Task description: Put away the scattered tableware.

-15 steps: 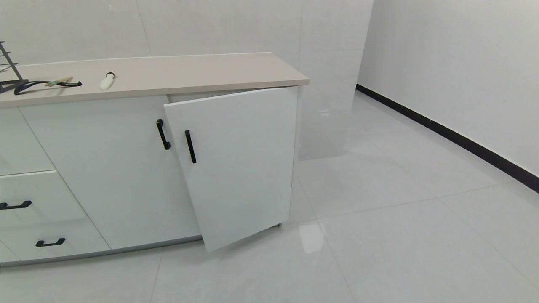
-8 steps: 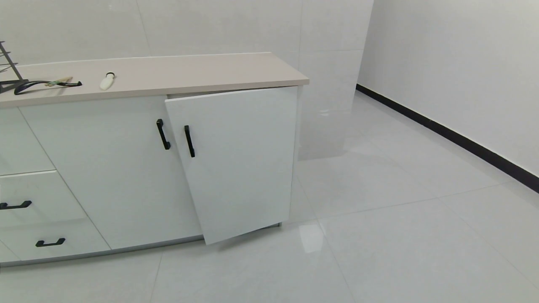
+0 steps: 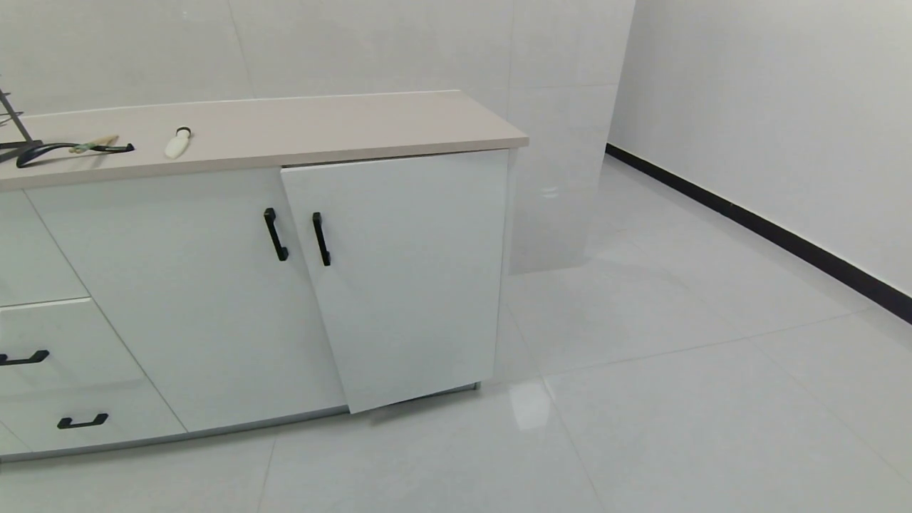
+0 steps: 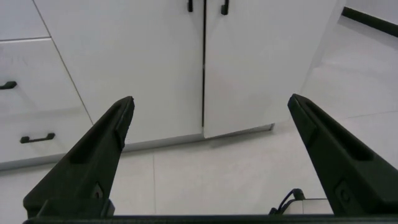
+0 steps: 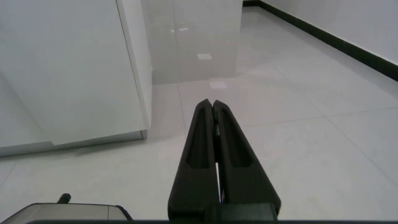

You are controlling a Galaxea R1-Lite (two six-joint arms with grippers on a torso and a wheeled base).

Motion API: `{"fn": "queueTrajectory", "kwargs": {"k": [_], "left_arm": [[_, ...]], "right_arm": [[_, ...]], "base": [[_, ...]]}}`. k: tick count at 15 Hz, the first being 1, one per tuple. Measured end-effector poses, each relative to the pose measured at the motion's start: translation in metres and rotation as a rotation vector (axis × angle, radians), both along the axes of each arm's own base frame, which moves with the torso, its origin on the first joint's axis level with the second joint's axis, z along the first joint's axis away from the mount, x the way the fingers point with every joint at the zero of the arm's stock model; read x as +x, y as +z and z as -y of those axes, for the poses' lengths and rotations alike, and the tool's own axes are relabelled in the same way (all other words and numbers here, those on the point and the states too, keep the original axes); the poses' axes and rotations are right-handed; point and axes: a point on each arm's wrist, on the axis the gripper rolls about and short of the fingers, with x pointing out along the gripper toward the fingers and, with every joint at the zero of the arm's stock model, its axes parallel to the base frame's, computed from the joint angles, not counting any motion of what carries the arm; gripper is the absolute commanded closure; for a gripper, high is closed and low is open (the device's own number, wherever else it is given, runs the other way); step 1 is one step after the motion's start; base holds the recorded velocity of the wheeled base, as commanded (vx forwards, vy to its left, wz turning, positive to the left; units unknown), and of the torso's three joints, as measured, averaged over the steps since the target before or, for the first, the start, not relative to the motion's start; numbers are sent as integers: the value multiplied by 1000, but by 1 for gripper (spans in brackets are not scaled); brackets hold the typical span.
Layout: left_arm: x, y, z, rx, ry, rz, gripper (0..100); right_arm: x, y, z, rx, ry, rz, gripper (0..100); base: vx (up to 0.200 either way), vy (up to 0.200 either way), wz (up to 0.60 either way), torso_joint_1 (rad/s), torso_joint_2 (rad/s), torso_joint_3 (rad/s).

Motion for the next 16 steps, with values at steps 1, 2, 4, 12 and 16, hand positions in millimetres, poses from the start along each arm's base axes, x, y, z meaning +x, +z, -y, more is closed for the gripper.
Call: {"fn": "queueTrajectory", "kwargs": {"k": [1,2,4,12,16], "left_arm": [[0,0,0,0,1,-1,0],[0,0,0,0,1,0,0],[0,0,0,0,1,0,0],[0,0,0,-5,3,0,0],[0,0,0,-3,3,1,0]], "right_arm": [[0,0,0,0,-1,0,100],[0,0,0,0,-1,-1,100],[0,0,0,0,-3,0,100],[0,0,0,0,-3,-3,100],[0,0,0,1,-2,-2,100]], "base": [[200,200,0,12,7,2],[200,200,600,2,-2,7],[100,100,600,5,0,-5],[0,0,375,4,1,0],[0,0,450,1,1,2]]}}
